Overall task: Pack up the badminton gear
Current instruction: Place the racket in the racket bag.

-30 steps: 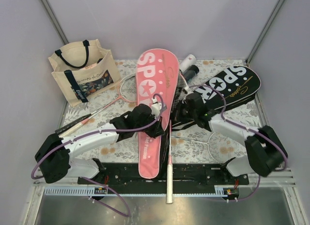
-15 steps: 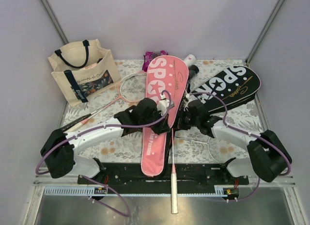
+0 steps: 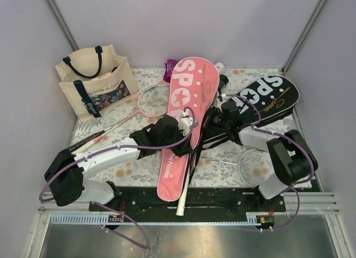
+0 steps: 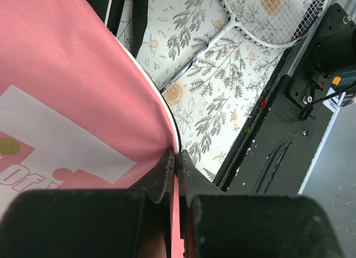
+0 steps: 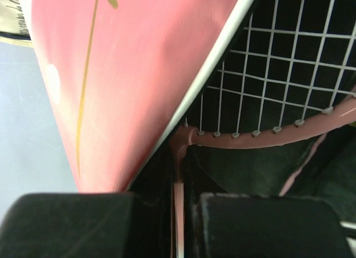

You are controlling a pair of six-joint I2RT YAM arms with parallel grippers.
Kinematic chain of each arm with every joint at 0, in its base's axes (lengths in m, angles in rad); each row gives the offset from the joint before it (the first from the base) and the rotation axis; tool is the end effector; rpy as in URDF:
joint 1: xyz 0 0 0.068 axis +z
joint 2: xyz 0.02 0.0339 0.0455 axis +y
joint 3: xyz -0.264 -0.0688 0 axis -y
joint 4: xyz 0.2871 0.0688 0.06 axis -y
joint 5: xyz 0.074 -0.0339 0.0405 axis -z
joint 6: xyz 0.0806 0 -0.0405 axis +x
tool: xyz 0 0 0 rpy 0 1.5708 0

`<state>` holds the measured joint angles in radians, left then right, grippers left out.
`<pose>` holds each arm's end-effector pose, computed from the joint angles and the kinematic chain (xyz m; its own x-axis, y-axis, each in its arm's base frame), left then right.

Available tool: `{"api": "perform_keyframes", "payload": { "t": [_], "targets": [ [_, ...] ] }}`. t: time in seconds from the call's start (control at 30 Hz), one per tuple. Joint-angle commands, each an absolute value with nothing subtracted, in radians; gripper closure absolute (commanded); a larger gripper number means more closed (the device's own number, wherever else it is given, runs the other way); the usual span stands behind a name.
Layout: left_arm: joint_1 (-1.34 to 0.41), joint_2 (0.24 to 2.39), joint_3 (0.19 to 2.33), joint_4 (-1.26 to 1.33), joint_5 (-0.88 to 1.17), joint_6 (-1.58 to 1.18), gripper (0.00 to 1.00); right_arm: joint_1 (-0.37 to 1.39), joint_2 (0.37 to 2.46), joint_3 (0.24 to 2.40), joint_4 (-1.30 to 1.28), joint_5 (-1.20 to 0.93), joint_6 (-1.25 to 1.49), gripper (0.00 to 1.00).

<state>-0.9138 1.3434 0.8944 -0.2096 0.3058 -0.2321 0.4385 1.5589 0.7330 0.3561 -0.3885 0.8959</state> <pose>0.2034 -0.3034 0.2078 -0.5709 0.3810 -0.7273 0.7904 0.4948 -0.3612 0.3384 0.1924 0.1398 -0.8017 0.4222 -0.4232 -0.1166 0.5840 0.8033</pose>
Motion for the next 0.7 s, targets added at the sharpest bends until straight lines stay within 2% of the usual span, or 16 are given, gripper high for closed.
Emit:
{"api": "perform_keyframes", "payload": {
  "t": [0.0, 0.2, 0.43, 0.67],
  "targets": [
    [-0.946, 1.293, 0.865, -0.195, 0.356, -0.241, 1.00, 0.413, 1.615, 0.842, 0.666, -0.410, 1.025, 1.00],
    [-0.948, 1.249, 0.798, -0.193, 0.311, -0.264, 1.00, 0.356, 1.654, 0.865, 0.703, -0.342, 1.091, 1.00],
    [-0.948, 1.175, 0.706, -0.069, 0.336, -0.399, 1.00, 0.351, 1.752, 0.951, 0.721, -0.282, 1.127, 1.00],
    [-0.950, 1.126, 0.643, -0.016, 0.310, -0.465, 1.00, 0.351, 1.805, 1.011, 0.651, -0.198, 1.167, 1.00]
  ]
}}
